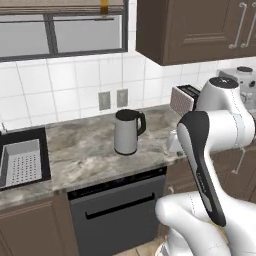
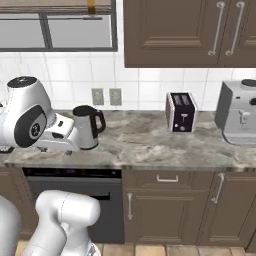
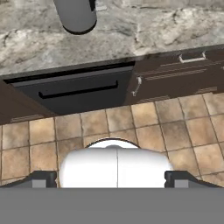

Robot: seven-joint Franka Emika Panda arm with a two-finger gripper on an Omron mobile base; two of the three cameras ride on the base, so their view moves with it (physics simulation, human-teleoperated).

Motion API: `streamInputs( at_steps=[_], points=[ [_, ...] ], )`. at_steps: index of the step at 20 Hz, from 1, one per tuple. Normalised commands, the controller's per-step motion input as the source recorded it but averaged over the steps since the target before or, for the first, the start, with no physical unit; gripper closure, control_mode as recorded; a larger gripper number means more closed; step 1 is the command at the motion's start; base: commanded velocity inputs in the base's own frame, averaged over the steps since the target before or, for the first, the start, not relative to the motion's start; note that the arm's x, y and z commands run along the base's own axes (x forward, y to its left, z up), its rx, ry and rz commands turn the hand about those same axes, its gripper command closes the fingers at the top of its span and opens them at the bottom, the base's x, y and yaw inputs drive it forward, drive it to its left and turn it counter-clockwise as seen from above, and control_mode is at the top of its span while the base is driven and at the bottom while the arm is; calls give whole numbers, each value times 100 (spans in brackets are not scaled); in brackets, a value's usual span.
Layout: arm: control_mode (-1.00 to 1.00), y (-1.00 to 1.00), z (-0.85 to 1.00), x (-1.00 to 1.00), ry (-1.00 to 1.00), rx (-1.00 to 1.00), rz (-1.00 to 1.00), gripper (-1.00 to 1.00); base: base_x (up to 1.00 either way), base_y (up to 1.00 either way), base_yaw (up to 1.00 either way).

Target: Navigate to the coffee machine.

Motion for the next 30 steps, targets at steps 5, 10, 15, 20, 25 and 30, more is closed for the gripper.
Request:
streamInputs(
  at_steps=[5, 10, 15, 20, 25, 30],
  points=[
    [100, 0, 0, 0, 0, 0, 0, -100, 6, -100, 2],
    [100, 0, 0, 0, 0, 0, 0, -100, 8, -100, 2],
    [100, 0, 0, 0, 0, 0, 0, -100, 17, -94, 1],
    [100, 0, 0, 0, 0, 0, 0, -100, 45, -63, 0],
    [100, 0, 0, 0, 0, 0, 0, -100, 60, -49, 0],
    [100, 0, 0, 0, 0, 0, 0, -100, 81, -27, 1]
  ],
)
